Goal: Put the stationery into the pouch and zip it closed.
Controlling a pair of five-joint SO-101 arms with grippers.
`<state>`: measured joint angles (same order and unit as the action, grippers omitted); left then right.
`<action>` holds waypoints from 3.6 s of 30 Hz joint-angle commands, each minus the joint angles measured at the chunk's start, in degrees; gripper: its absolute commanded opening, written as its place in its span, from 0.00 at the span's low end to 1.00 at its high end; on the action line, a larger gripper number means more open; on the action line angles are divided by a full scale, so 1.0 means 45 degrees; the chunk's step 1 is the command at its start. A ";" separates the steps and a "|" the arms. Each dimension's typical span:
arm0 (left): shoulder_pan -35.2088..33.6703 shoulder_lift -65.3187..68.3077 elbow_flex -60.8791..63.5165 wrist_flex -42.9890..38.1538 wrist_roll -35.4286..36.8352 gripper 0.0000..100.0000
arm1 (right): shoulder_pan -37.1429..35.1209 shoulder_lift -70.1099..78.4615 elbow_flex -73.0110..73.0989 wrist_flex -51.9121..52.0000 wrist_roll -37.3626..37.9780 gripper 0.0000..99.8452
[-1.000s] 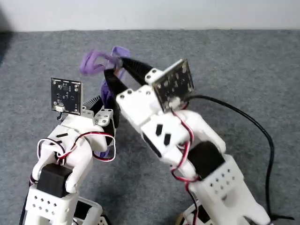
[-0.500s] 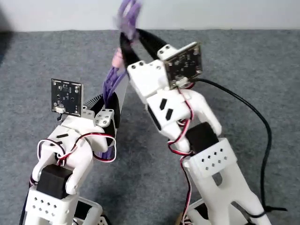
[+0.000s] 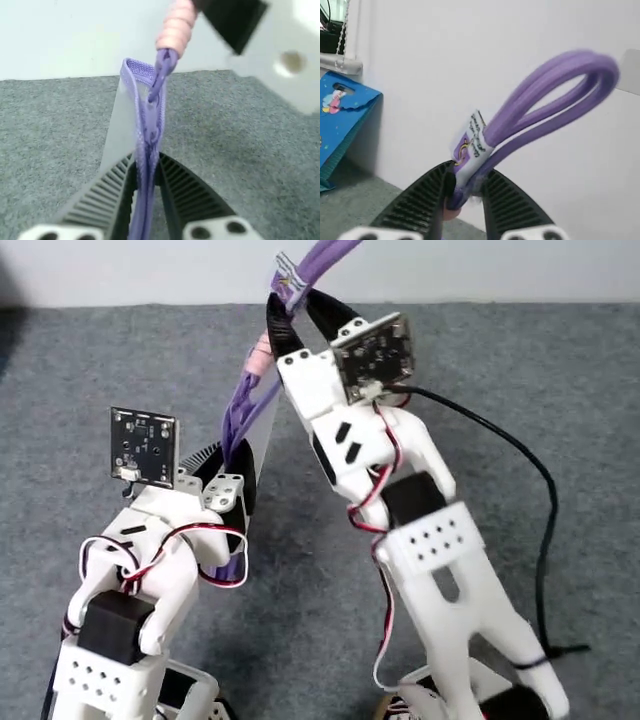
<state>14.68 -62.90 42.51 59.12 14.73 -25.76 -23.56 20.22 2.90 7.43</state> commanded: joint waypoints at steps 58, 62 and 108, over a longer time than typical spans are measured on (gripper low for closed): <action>-0.0098 -0.0078 -0.1553 0.2051 0.0137 0.01 | 0.2354 0.1670 -0.6994 1.3978 -0.0821 0.12; -0.0098 -0.0078 -0.1514 0.2051 0.0137 0.01 | 0.1534 0.0889 -0.6994 1.6869 -0.0840 0.28; -0.0098 -0.0078 -0.1495 0.2051 0.0137 0.01 | -0.3663 -0.0908 -0.3419 1.3392 -0.0430 0.29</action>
<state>14.42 -63.52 38.20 67.91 14.81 -42.20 -29.10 4.92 66.64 4.26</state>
